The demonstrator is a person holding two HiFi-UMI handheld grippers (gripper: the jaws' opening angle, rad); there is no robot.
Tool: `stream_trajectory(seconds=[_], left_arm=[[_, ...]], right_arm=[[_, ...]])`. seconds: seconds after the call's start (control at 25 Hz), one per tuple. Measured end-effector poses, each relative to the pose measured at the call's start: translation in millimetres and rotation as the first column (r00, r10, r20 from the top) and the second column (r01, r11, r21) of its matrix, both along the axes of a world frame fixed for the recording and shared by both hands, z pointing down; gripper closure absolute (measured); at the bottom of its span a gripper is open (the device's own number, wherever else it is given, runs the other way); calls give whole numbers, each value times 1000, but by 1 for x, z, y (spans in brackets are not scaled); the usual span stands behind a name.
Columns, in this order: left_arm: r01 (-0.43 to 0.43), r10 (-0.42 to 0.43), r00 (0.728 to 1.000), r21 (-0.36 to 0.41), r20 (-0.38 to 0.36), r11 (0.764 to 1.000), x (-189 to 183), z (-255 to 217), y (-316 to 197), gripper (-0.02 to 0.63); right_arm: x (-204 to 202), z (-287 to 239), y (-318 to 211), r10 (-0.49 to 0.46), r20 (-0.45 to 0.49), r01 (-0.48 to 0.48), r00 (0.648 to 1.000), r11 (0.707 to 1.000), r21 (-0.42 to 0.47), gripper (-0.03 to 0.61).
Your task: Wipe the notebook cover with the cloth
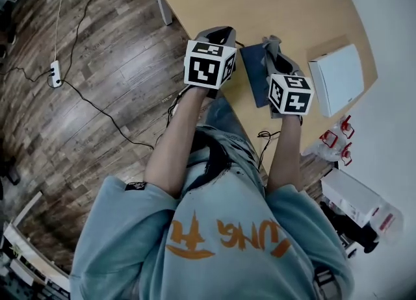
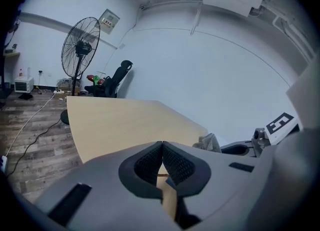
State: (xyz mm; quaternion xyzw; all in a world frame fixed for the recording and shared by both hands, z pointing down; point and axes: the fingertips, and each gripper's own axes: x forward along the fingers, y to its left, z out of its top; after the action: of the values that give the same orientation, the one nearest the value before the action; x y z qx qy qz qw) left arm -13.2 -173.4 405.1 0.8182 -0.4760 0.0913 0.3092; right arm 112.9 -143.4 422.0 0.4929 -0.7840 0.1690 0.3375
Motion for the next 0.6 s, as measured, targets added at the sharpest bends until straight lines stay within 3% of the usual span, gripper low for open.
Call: stream_trajectory(seconds=[0.2,0.6], left_arm=[[49,-49,999,-57,-7,997,-2,19,-16,597],[42,-40,999,-106,17,994,17,47,-27,597]], right_arm=[[6,13,-21,-13,10,13,1000,999,-29,549],[4,45,-45,-64,16,65,998,994,-90,549]])
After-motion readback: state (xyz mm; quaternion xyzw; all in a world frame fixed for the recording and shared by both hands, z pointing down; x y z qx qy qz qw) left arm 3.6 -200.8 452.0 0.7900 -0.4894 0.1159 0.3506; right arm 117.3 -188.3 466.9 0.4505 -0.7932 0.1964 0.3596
